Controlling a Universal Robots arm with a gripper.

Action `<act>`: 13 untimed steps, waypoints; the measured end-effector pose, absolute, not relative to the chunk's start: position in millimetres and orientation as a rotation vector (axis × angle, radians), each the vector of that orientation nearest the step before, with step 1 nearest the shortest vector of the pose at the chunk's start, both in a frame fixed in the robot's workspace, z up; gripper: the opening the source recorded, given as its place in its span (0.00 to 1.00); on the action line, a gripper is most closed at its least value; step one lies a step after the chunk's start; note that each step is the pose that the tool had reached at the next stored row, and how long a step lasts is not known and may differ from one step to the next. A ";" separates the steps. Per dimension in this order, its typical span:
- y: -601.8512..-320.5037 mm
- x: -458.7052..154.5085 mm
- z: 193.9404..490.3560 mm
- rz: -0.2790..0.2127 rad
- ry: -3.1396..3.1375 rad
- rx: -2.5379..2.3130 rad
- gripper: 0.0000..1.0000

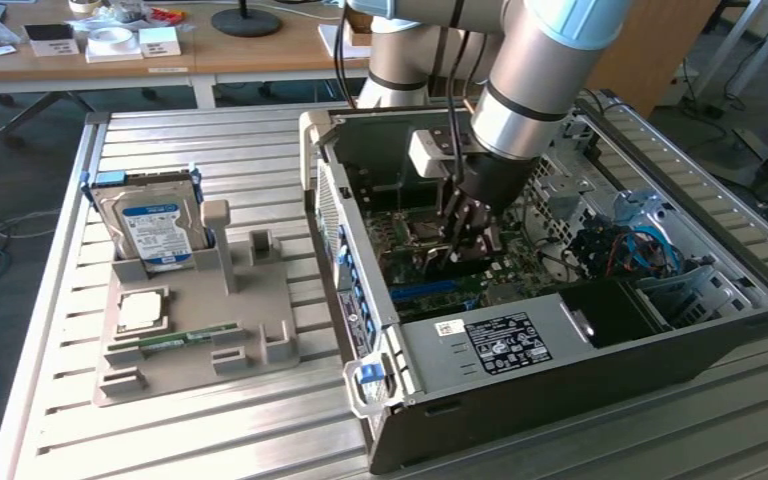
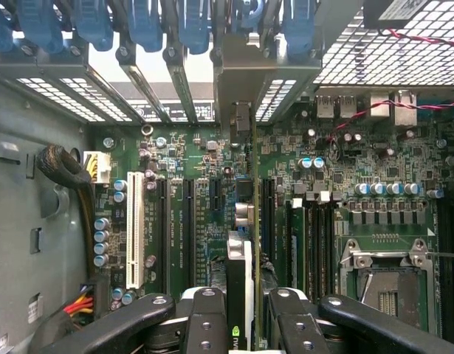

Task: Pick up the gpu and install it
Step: 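Insert the gpu into the slot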

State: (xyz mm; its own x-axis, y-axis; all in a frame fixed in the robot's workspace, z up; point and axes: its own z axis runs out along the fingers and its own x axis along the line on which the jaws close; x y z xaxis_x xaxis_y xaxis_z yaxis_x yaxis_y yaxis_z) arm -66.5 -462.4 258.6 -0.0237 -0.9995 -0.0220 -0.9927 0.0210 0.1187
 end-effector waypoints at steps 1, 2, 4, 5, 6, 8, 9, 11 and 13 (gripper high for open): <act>-462.4 -66.9 258.6 -0.154 -2.195 2.146 0.27; -462.4 -67.2 258.6 -0.155 -2.195 2.146 0.27; -462.4 -67.7 258.6 -0.154 -2.195 2.146 0.27; -462.4 -68.0 258.6 -0.154 -2.195 2.147 0.27; -462.4 -68.3 258.6 -0.154 -2.195 2.146 0.27; -462.4 -69.0 258.6 -0.155 -2.195 2.147 0.27; -462.4 -69.3 258.5 -0.155 -2.195 2.147 0.27; -462.4 -69.9 258.5 -0.154 -2.195 2.147 0.27; -462.4 -70.4 258.5 -0.154 -2.195 2.147 0.27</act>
